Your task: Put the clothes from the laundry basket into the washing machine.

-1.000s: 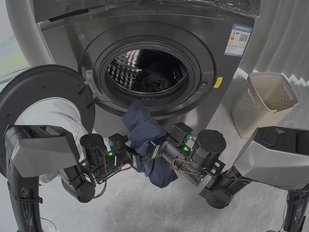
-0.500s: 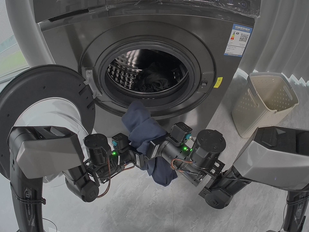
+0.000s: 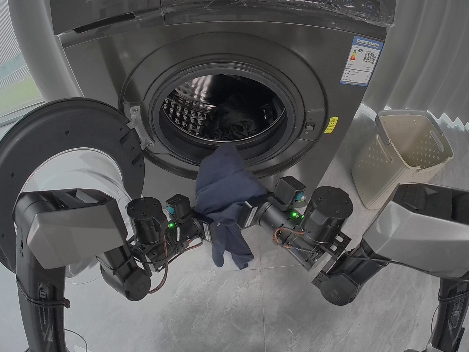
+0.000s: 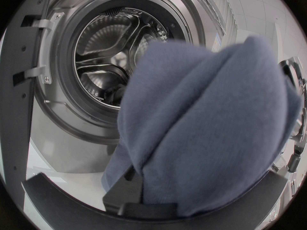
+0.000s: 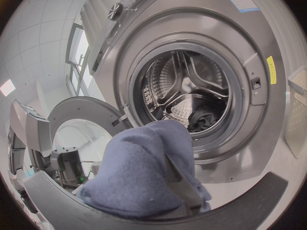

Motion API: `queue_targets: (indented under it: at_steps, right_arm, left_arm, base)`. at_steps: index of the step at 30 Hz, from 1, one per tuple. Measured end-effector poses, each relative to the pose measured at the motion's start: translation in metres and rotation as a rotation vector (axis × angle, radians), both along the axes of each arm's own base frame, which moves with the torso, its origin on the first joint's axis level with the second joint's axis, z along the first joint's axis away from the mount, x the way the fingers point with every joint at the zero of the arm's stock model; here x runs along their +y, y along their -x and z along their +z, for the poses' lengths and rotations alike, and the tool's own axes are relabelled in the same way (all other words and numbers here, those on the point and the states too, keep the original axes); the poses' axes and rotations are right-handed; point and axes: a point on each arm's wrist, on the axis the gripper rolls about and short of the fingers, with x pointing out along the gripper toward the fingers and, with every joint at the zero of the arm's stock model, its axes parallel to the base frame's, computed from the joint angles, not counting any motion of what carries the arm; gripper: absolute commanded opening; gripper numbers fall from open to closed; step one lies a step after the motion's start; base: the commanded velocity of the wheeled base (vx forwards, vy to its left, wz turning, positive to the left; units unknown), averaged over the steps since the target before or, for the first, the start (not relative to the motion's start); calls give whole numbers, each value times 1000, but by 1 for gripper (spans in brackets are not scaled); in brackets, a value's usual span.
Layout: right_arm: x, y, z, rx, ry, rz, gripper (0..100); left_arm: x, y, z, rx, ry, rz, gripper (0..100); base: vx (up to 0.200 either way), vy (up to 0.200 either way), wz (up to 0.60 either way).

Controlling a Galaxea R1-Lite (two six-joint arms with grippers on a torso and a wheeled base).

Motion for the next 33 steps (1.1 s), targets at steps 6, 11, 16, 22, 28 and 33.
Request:
queue_targets:
  at_steps: [6,11,16,22,28,33]
  right_arm:
    - [-15,-12,1,0,-3,-47,0]
    - [-17,-13,2,-2,-6,-48,100]
    - [-17,-12,3,-1,-11,-42,100]
    - [-24,5,-5,32,56,2,100]
    - [-36,40,-16,85,169,91,100]
    - [-55,64,-29,150,258,127,100]
  left_arm:
    - [10,4,20,-27,28,20,0]
    - [15,12,37,-52,47,25,0]
    - [20,17,47,-67,56,43,0]
    - [23,25,61,-92,74,69,0]
    - [27,35,76,-120,92,78,0]
    - [35,47,89,-143,101,86,0]
  base:
    - [0,0,0]
    - [0,0,0]
    - [0,0,0]
    - [0,0,0]
    - [0,0,0]
    - [0,0,0]
